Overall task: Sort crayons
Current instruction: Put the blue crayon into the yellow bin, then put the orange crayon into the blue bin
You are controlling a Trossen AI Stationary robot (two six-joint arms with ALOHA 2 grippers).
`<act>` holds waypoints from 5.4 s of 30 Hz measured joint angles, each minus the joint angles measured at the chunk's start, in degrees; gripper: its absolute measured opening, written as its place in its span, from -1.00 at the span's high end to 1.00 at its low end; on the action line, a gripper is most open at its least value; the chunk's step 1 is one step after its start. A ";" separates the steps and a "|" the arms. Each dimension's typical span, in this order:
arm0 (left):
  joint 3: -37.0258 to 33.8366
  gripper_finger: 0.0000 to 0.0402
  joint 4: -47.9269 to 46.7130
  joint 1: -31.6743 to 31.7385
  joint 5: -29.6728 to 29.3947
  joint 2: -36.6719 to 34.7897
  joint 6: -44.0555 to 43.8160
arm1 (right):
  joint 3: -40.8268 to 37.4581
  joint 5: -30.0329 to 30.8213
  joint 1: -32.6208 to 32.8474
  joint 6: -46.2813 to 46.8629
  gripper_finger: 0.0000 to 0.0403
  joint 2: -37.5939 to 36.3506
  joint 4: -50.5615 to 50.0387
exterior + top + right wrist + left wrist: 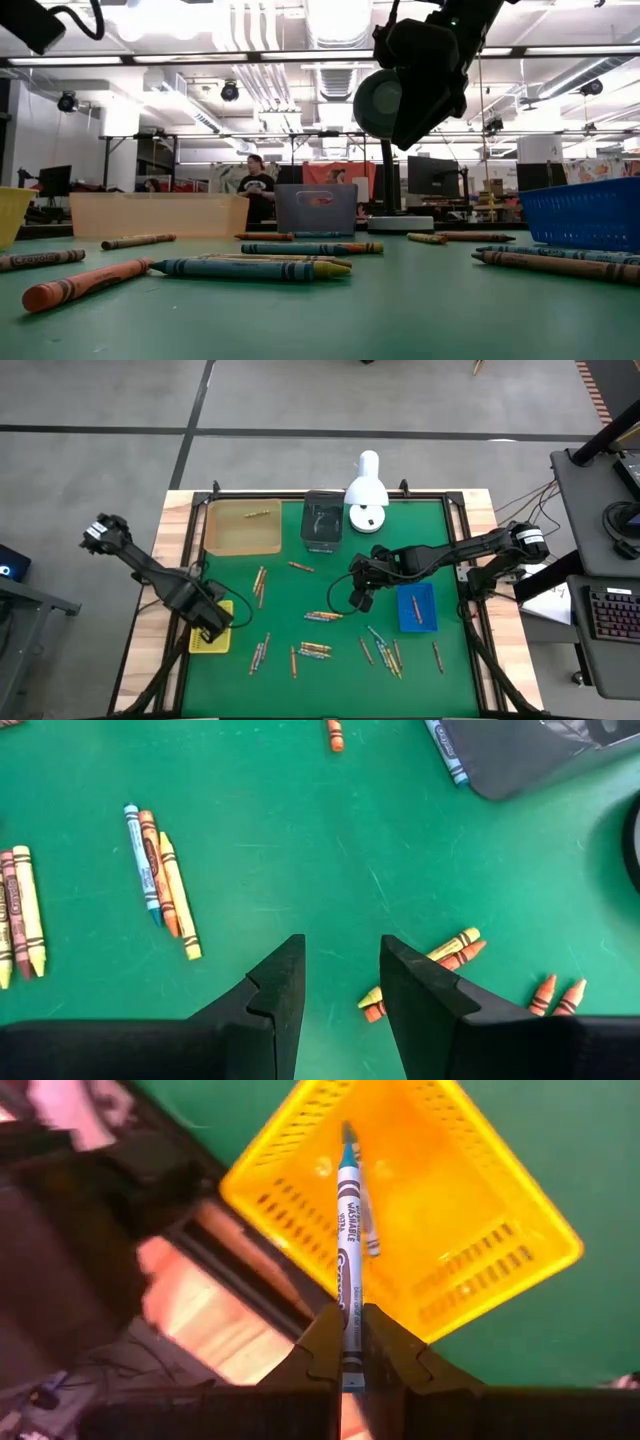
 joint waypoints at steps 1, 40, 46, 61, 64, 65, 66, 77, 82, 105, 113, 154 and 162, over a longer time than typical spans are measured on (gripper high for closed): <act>-0.33 1.00 1.49 -0.15 0.16 0.59 -0.32 | 0.00 0.00 0.00 -0.30 0.41 0.00 0.01; 13.13 0.58 7.10 -0.17 -32.19 9.27 25.68 | 0.01 -0.26 -0.02 -1.82 0.41 0.00 1.49; 17.78 0.58 10.25 -0.18 -43.15 9.11 38.24 | 0.02 -0.26 -0.03 -1.67 0.41 0.00 6.96; 6.50 0.58 25.76 0.33 -49.91 -1.44 51.96 | 0.07 0.05 -1.29 -2.66 0.41 0.00 19.82; 2.17 0.58 29.94 0.82 -51.04 -5.21 52.18 | 0.07 0.06 -1.39 -2.64 0.41 0.00 21.90; 0.79 0.58 30.90 0.97 -51.85 -6.41 52.16 | 0.07 0.06 -1.40 -2.64 0.41 0.00 22.73; -0.57 0.58 31.90 1.19 -52.86 -7.64 52.17 | 0.07 0.12 -1.41 -2.65 0.41 0.00 23.38; -9.60 0.58 38.60 2.23 -60.49 -17.00 52.20 | 0.07 3.01 -1.79 -5.28 0.41 1.48 29.04; -10.10 0.58 38.55 2.25 -63.14 -18.99 52.22 | 0.07 3.02 -1.95 -9.82 0.41 4.84 33.14; -10.08 0.58 38.50 2.53 -66.36 -18.94 53.82 | 6.88 2.99 -6.15 -25.84 0.41 25.05 44.87; -10.08 0.58 38.50 2.53 -66.34 -18.92 53.80 | 13.30 6.17 -6.83 -26.22 0.41 31.05 38.82; -10.51 0.58 40.64 2.56 -66.36 -18.92 53.58 | 13.84 -1.72 -7.76 -21.39 0.93 34.08 30.83; -10.51 0.58 41.95 2.56 -66.36 -18.90 53.57 | 13.73 -2.84 -6.31 -21.03 0.95 25.49 20.01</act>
